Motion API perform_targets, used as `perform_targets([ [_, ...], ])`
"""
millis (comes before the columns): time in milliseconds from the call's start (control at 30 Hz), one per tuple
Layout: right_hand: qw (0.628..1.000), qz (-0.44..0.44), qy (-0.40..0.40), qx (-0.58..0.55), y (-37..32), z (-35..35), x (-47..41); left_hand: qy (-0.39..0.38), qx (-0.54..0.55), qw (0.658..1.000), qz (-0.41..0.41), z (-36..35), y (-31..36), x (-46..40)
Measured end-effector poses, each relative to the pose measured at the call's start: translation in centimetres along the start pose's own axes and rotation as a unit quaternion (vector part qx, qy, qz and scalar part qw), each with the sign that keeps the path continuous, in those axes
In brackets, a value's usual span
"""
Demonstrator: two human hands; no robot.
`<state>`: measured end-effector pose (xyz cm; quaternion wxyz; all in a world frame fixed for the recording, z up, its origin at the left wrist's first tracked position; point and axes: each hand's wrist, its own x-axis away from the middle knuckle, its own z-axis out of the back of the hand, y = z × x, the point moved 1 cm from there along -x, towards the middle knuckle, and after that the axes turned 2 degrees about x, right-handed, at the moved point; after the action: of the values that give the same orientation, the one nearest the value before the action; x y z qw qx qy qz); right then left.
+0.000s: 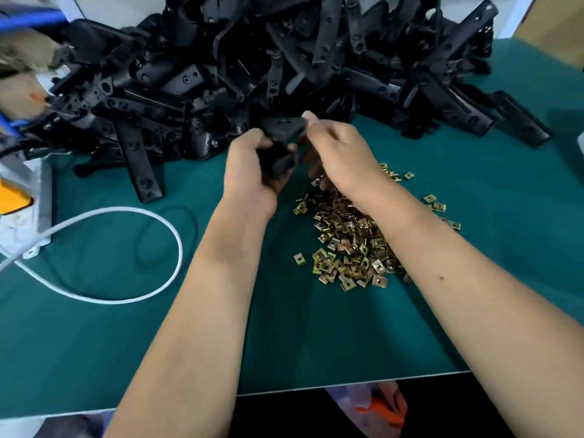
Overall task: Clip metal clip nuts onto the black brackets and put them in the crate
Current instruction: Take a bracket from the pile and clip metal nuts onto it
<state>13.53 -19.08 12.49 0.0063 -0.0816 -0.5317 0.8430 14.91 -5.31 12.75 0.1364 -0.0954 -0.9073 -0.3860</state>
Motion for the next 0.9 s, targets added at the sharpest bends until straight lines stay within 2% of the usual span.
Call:
perform_targets([
  [67, 0.997, -0.038, -0.020, -0.064, -0.2, 0.4, 0.0, 0.037, -0.100, 0.994, -0.028, 0.2, -0.3, -0.5],
  [167, 0.993, -0.060, -0.032, -0.095, -0.1, 0.5, -0.1, 0.078, -0.216, 0.971, -0.059, 0.6, -0.6, -0.8],
  [267, 0.991, -0.068, -0.046, -0.108, 0.0, 0.3, 0.0, 0.074, -0.339, 0.930, -0.119, 0.6, -0.9, -0.7],
  [333, 0.990, -0.070, -0.048, -0.114, 0.1, 0.0, 0.0, 0.069, -0.382, 0.908, -0.159, 0.6, -0.8, -0.5],
  [433, 0.975, -0.110, -0.061, -0.184, 0.7, 0.2, 0.1, 0.109, -0.384, 0.899, -0.181, 1.3, 0.1, -1.1],
  [500, 0.962, -0.133, -0.052, -0.231, 1.2, 0.8, 0.0, 0.172, -0.358, 0.895, -0.202, 2.3, 0.9, -1.8],
  [633, 0.967, -0.145, -0.001, -0.210, 2.1, 1.9, -0.1, 0.295, -0.331, 0.855, -0.270, 4.2, 2.6, -2.8],
  [667, 0.976, -0.132, 0.008, -0.174, 2.4, 2.1, -0.1, 0.314, -0.357, 0.836, -0.276, 4.5, 2.9, -3.0],
  [700, 0.985, -0.110, 0.023, -0.127, 2.5, 2.4, 0.0, 0.337, -0.409, 0.801, -0.279, 4.7, 3.1, -3.0],
  [767, 0.996, -0.029, 0.081, -0.018, 2.4, 2.7, 0.2, 0.387, -0.509, 0.704, -0.310, 4.6, 3.1, -2.6],
  [800, 0.992, 0.024, 0.117, 0.037, 2.2, 2.8, 0.3, 0.395, -0.530, 0.667, -0.345, 4.1, 3.1, -2.1],
  [833, 0.983, 0.075, 0.144, 0.085, 1.9, 2.8, 0.5, 0.384, -0.535, 0.643, -0.390, 3.5, 2.9, -1.6],
  [900, 0.962, 0.154, 0.169, 0.152, 1.1, 2.6, 0.7, 0.312, -0.536, 0.602, -0.503, 2.4, 2.3, -0.7],
])
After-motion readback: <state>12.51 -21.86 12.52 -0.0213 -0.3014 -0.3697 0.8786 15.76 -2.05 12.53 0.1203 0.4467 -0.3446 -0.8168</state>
